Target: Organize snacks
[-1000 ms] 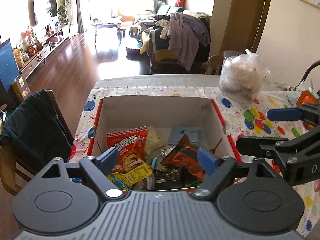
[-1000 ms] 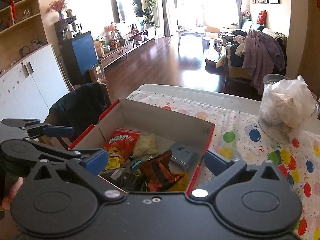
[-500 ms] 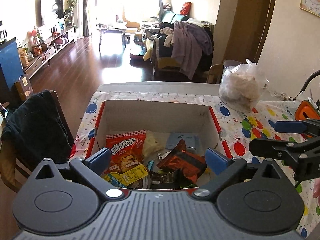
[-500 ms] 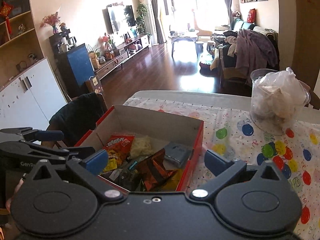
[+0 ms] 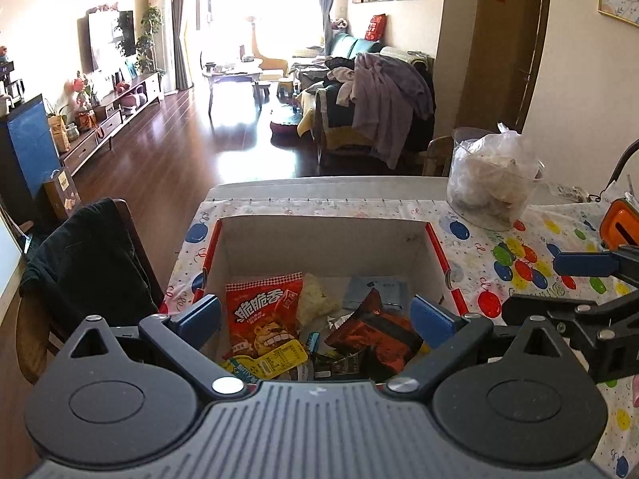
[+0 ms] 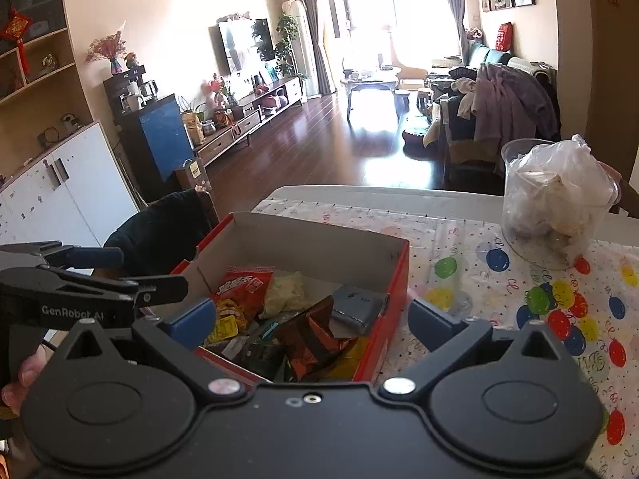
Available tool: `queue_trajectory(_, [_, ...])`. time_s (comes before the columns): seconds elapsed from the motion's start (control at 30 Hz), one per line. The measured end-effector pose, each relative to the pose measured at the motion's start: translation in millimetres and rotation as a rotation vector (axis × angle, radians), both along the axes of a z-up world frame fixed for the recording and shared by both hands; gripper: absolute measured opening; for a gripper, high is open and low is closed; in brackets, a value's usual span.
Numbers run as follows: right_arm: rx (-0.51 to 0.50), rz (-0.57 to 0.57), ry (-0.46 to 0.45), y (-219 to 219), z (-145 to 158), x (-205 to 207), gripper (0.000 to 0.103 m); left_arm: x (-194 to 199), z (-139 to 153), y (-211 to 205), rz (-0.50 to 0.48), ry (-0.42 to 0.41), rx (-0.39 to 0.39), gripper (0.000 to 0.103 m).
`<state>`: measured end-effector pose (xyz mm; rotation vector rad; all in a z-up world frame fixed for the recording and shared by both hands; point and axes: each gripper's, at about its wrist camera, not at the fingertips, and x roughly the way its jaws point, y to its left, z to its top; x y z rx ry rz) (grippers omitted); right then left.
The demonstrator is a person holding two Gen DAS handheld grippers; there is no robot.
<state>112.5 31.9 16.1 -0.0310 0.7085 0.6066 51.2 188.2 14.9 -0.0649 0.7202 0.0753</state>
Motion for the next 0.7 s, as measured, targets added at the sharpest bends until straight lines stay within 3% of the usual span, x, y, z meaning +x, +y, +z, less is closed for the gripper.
queue_trajectory(0.7, [-0.008, 0.043, -0.024, 7, -1, -21, 0.103, -11, 0, -13, -0.012, 0.024, 0.033, 0.101])
